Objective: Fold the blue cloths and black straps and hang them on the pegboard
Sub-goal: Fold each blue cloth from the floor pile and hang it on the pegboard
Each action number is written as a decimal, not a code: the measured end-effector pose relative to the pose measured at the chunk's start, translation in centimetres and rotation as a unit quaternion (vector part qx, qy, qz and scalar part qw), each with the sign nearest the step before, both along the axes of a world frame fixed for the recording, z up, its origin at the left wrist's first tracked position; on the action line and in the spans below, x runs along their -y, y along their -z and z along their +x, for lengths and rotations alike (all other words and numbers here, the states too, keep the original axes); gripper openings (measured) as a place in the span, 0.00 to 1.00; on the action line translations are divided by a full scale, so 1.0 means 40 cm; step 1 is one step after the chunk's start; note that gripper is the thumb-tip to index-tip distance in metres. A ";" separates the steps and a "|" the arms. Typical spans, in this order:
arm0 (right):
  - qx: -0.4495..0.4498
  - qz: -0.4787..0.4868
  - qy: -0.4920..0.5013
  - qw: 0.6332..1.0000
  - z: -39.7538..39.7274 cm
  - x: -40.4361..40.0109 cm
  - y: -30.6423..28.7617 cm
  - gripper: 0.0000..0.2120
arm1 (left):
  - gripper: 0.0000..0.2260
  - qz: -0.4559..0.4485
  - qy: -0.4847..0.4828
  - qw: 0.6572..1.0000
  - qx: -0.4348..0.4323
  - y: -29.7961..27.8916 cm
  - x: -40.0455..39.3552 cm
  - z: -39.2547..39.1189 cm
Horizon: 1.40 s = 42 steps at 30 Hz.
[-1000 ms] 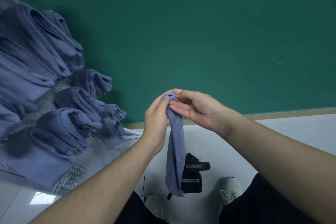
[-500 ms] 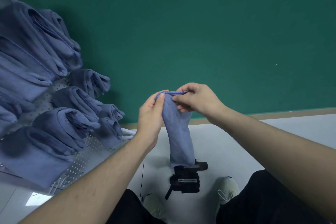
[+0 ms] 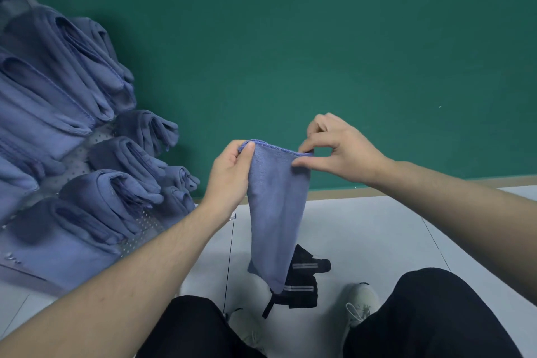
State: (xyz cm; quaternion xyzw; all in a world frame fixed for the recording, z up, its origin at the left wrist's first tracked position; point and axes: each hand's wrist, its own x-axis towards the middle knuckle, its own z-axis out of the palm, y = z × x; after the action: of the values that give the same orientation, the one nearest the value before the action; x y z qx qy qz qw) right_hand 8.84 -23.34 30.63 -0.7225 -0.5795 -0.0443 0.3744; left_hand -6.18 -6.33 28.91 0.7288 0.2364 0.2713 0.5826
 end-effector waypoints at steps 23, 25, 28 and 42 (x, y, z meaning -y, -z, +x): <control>-0.540 -0.122 0.006 0.833 -0.038 -0.015 -0.078 0.15 | 0.15 -0.114 -0.009 0.993 0.033 -0.029 -0.021 -0.017; -0.547 -0.082 0.012 0.833 -0.045 -0.025 -0.076 0.11 | 0.17 -0.116 -0.035 0.993 0.014 -0.028 -0.013 -0.014; -0.525 -0.028 0.057 0.849 -0.064 -0.051 -0.073 0.06 | 0.19 -0.122 -0.033 0.992 -0.025 -0.025 0.005 -0.015; -0.585 0.018 0.121 0.802 -0.077 -0.066 -0.025 0.17 | 0.15 -0.361 0.072 0.930 -0.013 0.037 0.108 -0.060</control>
State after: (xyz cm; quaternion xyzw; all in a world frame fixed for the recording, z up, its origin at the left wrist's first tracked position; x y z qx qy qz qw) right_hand 5.75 -20.69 31.64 -0.6685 -0.1573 0.3320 0.6467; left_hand -8.57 -10.64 27.43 0.4880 0.2727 0.1159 0.8210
